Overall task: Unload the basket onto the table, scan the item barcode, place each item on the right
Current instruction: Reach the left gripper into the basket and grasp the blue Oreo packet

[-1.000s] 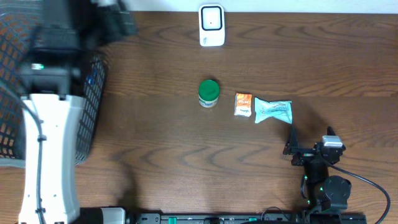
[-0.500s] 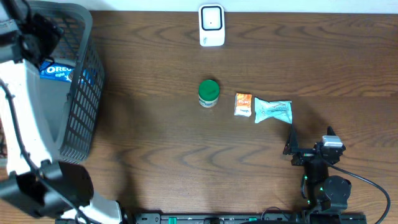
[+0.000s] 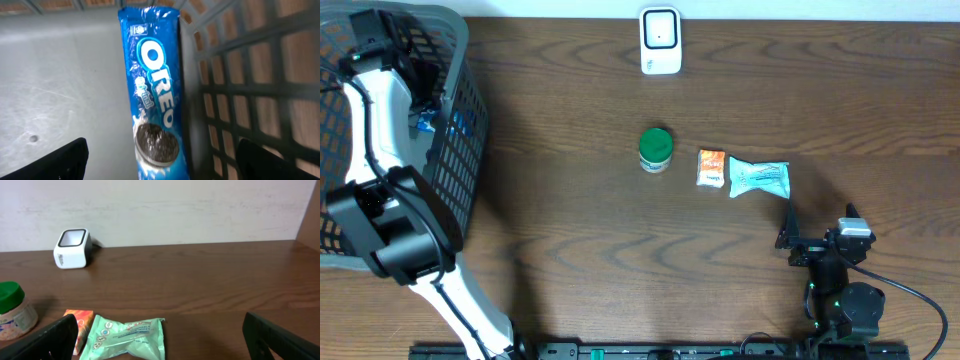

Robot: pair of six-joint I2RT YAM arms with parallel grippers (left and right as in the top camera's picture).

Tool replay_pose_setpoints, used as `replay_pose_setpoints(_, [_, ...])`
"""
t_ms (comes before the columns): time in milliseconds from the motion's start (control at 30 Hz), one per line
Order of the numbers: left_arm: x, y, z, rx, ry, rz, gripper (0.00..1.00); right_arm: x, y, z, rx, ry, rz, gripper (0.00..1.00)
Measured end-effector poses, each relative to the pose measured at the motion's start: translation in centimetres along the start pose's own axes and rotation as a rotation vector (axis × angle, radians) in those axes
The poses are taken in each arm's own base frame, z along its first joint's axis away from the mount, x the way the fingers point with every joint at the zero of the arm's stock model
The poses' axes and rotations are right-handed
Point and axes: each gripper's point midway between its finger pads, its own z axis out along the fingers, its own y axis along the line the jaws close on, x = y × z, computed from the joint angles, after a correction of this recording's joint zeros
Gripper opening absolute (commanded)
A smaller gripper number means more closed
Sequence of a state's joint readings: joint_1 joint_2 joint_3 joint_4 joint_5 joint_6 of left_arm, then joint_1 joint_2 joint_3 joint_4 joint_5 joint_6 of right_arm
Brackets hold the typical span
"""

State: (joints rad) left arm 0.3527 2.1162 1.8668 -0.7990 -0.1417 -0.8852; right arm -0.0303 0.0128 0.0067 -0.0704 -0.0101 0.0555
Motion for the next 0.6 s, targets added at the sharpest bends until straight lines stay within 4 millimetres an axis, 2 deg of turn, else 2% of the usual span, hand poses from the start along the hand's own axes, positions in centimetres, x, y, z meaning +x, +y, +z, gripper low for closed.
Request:
replay_pose_setpoints(200, [0.9,0.2,2.8,-0.028,0.019,-0.026,0.95,0.0,0.0,0.0,0.000,0.000,0.000,0.99])
replay_pose_setpoints(600, [1.5,0.3,6.0,-0.043,0.024,-0.029,0.95,0.0,0.0,0.0,0.000,0.000,0.000,0.99])
